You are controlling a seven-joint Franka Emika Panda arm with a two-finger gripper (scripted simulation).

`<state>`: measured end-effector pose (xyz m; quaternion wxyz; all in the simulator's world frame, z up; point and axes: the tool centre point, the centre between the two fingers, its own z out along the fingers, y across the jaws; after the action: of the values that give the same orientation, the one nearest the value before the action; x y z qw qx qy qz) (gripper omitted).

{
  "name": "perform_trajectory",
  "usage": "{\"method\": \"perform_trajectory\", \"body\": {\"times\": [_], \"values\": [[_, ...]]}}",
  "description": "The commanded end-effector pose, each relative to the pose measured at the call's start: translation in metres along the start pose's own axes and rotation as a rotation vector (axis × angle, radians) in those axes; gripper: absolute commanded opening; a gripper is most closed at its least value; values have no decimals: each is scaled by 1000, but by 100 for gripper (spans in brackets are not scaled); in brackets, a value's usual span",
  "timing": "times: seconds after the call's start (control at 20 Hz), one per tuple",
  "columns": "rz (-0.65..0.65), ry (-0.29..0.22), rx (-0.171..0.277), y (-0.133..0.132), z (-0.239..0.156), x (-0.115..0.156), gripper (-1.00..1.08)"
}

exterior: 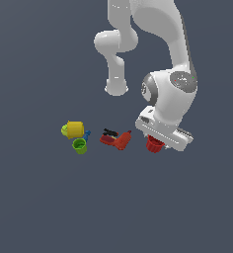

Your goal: Pick up a designated object from a clutter of objects.

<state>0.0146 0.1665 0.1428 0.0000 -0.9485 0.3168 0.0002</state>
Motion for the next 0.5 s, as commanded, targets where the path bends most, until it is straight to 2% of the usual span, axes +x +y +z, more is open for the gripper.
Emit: {"method": "perform_trajectory", "body": {"times": [0.0, 0.45], "values": [[0, 1, 2, -6, -27, 2, -100], [0, 1, 1, -29, -118, 9, -100]]}}
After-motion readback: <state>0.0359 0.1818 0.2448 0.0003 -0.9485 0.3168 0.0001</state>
